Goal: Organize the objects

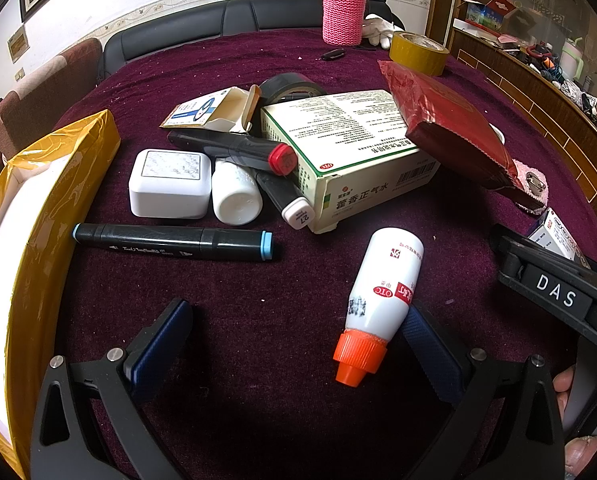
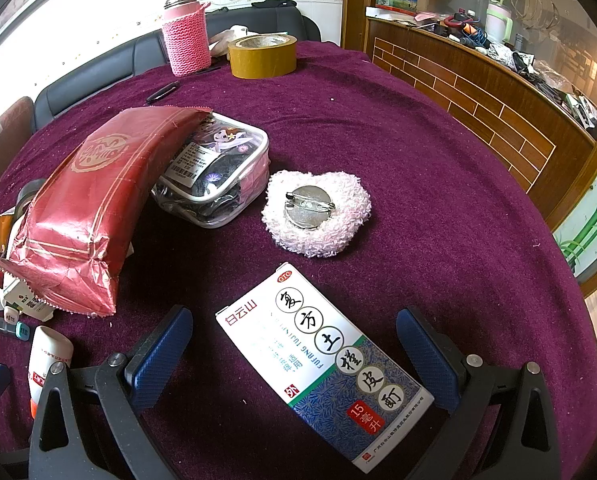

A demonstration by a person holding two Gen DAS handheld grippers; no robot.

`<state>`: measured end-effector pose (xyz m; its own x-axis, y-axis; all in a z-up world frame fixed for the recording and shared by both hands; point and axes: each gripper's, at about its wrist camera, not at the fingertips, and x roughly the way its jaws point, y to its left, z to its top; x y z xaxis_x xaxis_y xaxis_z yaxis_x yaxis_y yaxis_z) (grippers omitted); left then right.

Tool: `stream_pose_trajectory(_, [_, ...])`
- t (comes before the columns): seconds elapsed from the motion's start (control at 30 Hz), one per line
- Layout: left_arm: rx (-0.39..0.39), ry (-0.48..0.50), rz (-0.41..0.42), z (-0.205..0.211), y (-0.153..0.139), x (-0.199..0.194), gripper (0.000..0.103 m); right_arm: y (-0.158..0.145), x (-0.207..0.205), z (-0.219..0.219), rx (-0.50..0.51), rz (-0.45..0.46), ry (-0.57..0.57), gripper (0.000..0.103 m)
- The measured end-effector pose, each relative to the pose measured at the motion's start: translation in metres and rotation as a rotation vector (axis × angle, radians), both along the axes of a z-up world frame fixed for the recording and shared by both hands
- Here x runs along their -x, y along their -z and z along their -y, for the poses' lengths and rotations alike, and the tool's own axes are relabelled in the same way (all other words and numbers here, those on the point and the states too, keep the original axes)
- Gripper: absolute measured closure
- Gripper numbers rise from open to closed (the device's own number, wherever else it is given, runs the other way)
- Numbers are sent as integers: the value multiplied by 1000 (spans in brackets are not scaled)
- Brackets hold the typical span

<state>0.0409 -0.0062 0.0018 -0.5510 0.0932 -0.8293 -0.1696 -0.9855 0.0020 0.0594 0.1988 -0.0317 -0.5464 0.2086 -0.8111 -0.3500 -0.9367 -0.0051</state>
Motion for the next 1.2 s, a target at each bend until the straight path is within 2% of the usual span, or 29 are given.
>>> stream_pose_trajectory(0.27, [-3,14,8,1,-1,1,0,0,0,0,0,0,0,0])
stream_pose_trajectory(0.33, [-61,7,6,9,-7,-2,0,0,0,0,1,0,-2,0])
stream_pose_trajectory(0.37, [-98,-10,-3,16,-13,-7,0,0,0,-1,1,0,-2,0])
stream_pose_trajectory(0.43, [-119,-17,-35,22,-25,-15,0,0,0,-1,1,0,-2,0])
stream_pose_trajectory(0.53, [-97,0,-122,25,-47,-35,0,-1,1,-1,1,-1,-2,0])
stream_pose_trajectory(0.6, [-91,7,-151,25,-54,-45,0,0,0,-1,1,-1,-2,0])
stream_pose_trajectory(0.87, [-156,7,-142,30,-62,-71,0,0,1,-2,3,3,-6,0])
stream_pose_trajectory(1.0, [-178,17,-171,32,-72,-88,0,0,10,-4,20,41,-20,0])
stream_pose_trajectory(1.2, [-211,37,-218,38,-88,-114,0,0,7,-1,11,48,-50,0])
